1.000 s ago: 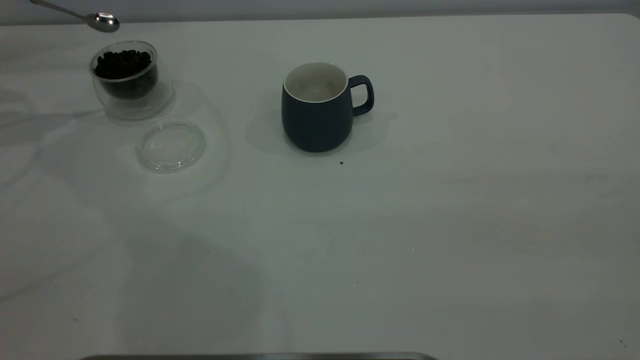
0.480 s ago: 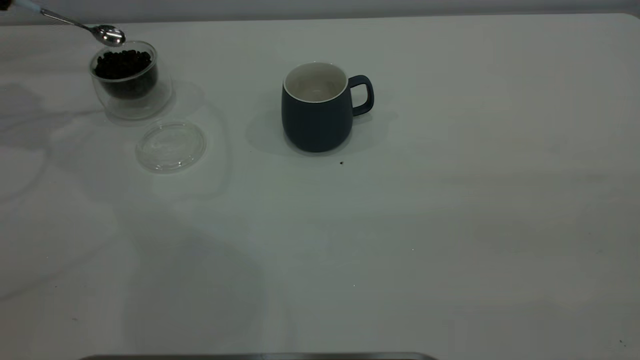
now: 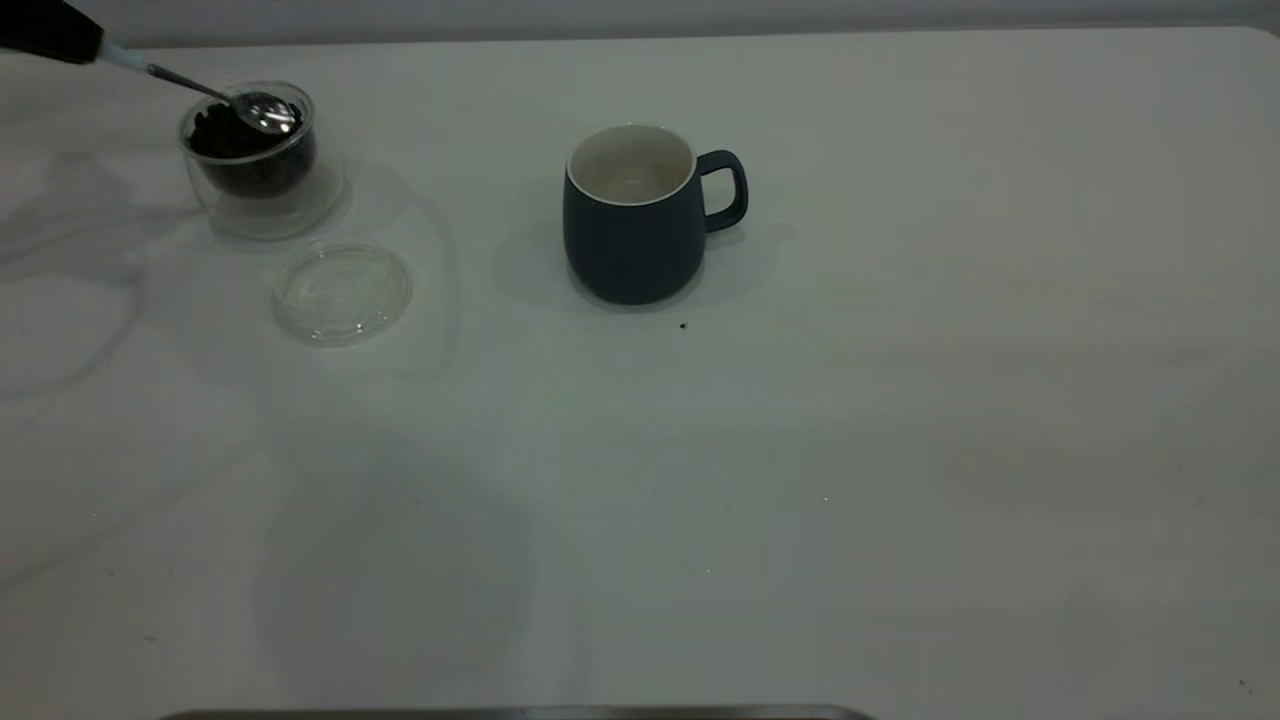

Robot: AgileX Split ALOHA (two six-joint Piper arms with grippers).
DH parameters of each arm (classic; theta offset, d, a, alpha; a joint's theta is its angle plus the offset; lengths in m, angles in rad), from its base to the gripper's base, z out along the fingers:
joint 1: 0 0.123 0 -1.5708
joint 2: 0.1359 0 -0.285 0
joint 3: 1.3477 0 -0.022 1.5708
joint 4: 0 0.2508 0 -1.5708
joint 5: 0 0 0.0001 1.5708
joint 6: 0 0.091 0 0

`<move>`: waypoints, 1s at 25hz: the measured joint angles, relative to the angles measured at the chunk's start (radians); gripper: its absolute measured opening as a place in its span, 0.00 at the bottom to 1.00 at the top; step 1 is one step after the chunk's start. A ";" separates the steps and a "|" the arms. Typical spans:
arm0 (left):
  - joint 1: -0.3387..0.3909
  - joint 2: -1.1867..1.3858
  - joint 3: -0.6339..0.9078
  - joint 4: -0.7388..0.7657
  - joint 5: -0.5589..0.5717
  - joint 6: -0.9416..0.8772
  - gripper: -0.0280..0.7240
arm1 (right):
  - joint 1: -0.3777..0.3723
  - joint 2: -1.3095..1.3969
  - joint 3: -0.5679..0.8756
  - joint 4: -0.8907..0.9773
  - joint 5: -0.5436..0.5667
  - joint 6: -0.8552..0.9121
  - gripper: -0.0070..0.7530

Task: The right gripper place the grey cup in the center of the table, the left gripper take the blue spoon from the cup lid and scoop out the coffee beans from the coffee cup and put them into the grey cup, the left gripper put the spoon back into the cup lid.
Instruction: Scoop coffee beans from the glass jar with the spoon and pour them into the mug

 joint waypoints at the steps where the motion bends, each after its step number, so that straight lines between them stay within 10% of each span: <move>1: -0.007 0.005 0.000 0.000 -0.013 0.003 0.21 | 0.000 0.000 0.000 0.000 0.000 0.000 0.61; 25: 0.008 0.018 0.000 0.130 0.048 -0.709 0.21 | 0.000 0.000 0.000 0.000 0.000 0.000 0.61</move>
